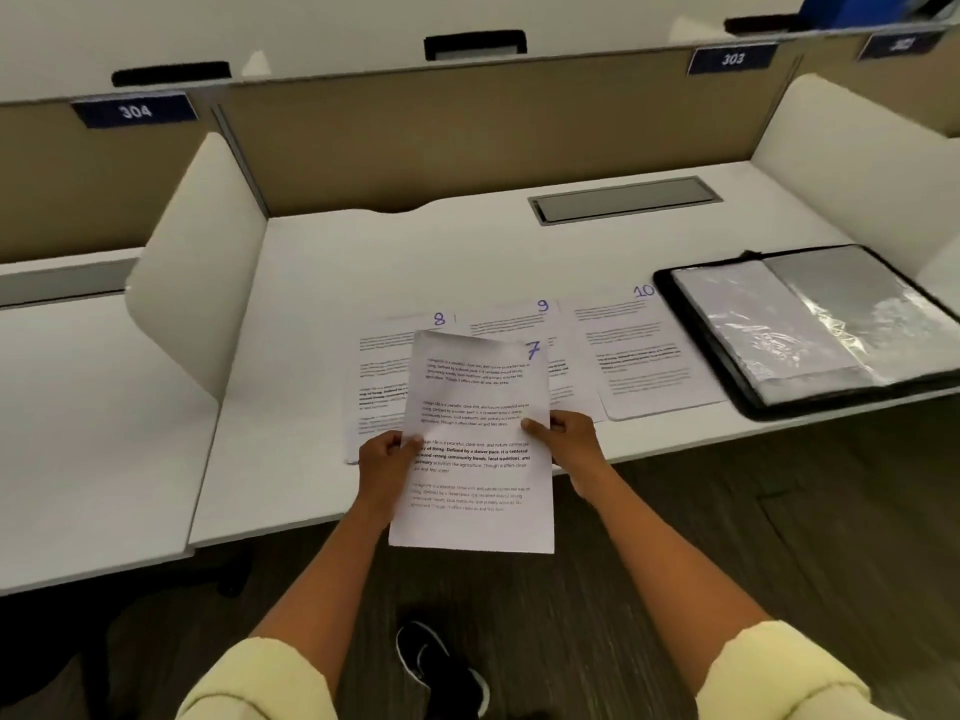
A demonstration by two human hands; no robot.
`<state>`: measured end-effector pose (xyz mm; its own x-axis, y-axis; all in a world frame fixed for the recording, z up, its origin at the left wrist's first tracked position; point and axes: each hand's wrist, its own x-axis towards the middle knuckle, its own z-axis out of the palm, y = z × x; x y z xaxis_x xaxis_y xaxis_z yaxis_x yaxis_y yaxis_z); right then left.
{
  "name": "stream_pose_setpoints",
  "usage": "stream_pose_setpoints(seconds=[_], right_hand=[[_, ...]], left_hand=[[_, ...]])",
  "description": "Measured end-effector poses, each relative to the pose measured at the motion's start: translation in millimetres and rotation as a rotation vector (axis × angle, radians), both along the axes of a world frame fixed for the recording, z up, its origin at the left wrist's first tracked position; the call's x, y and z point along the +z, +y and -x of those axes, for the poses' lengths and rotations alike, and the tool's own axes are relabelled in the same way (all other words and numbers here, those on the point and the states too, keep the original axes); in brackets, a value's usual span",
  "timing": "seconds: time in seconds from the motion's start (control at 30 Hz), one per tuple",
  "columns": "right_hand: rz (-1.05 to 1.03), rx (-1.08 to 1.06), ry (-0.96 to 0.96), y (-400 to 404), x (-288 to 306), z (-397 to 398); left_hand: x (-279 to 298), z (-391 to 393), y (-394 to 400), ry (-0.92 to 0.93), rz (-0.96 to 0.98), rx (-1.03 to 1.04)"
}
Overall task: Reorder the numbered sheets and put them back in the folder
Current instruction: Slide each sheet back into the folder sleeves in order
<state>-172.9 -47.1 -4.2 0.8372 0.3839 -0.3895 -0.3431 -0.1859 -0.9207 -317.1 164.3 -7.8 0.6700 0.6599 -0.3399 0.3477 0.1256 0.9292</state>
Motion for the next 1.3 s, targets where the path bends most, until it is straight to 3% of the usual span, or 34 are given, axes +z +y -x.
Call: stream_pose_setpoints(seconds=[0.47,0.7,0.97,1.1,1.3], right_hand=[[-0.066,-0.388,0.163,-222.0,-7.2,1.6],[-0.127,-0.606,0.182,-296.4,-10.3,-21.4],[-0.326,-0.756,0.224,-362.6,-0.8,-90.2],[-0.323,-0.775,0.230,-388.1,1.2,-135.9],[-0.285,-0.820,0.222,-424.8,-4.1,-192.7]], left_hand=[[-14.5,-115.3,-195.6,0.035,0.074,-0.257],[-16.0,-187.7,-274.5,0.046,0.117,-0.250],[-21.8,-284.2,-363.7,0.049,0.304,-0.222],[-17.0,-324.8,-407.3,0.029,0.424,-0.231],[-20.9,-376.6,-462.1,0.060,0.458,-0.263]])
